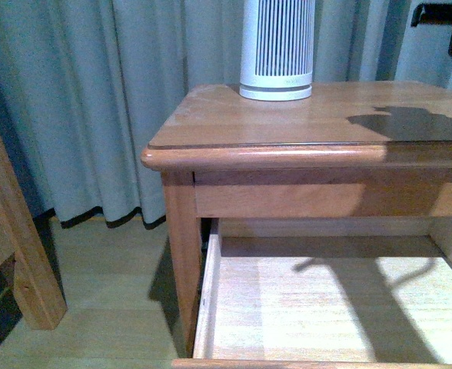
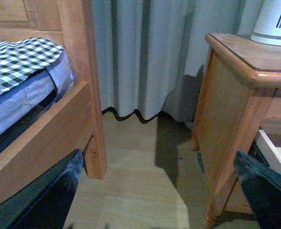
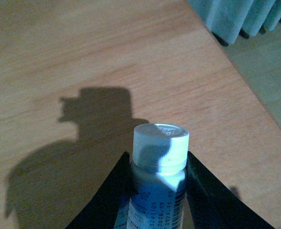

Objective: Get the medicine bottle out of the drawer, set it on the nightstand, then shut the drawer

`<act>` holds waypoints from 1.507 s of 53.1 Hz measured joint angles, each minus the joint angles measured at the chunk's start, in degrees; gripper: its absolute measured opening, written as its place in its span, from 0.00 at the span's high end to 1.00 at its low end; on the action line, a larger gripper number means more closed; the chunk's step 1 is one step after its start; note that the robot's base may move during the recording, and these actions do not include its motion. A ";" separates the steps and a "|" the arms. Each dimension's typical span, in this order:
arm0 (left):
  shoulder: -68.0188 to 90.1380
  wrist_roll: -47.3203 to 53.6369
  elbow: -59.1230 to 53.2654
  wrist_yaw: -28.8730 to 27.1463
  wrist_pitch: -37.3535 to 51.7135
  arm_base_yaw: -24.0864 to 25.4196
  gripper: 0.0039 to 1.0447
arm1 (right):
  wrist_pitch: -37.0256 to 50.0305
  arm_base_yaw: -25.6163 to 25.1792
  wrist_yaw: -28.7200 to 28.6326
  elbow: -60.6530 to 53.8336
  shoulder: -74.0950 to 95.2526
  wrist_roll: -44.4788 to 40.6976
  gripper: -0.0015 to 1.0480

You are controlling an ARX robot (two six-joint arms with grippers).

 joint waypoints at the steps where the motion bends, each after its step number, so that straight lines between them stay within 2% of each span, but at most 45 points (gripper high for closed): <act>1: 0.00 0.00 0.00 0.00 0.00 0.00 0.06 | -0.28 -0.35 0.00 0.77 1.07 0.00 0.72; 13: 0.00 0.00 0.00 0.00 0.00 0.00 0.06 | -1.18 -1.27 -1.09 4.31 5.92 -0.37 0.71; 21: 0.00 0.00 0.00 0.00 0.00 0.00 0.06 | -0.13 -1.29 -1.27 4.28 6.43 -0.96 0.48; 31: 0.00 0.00 0.00 0.00 0.00 0.00 0.06 | 2.67 -1.22 -0.63 3.37 4.98 -2.58 0.16; 32: 0.00 0.00 0.00 0.00 0.00 0.00 0.06 | 3.80 -0.98 -0.42 2.56 3.89 -3.21 0.10; 34: 0.00 0.00 0.00 0.00 0.00 0.00 0.06 | 5.03 -0.81 -0.02 1.62 2.75 -3.93 0.06; 45: 0.00 0.00 0.00 0.00 0.00 0.00 0.06 | 9.40 1.62 -0.48 -7.10 -9.73 -4.94 0.07; 51: 0.00 0.00 0.00 0.00 0.00 0.00 0.06 | 12.96 5.55 -0.63 -20.11 -23.56 -5.05 0.07; 56: 0.00 0.00 0.00 0.00 0.00 0.00 0.06 | 12.66 8.92 -0.66 -30.23 -33.44 -4.07 0.07; 68: 0.00 0.00 0.00 0.00 0.00 0.00 0.06 | 5.99 16.44 3.15 -47.71 -50.58 1.18 0.07; 80: 0.00 0.00 0.00 0.02 0.00 0.00 0.06 | -3.21 26.93 7.19 -55.52 -59.76 9.57 0.07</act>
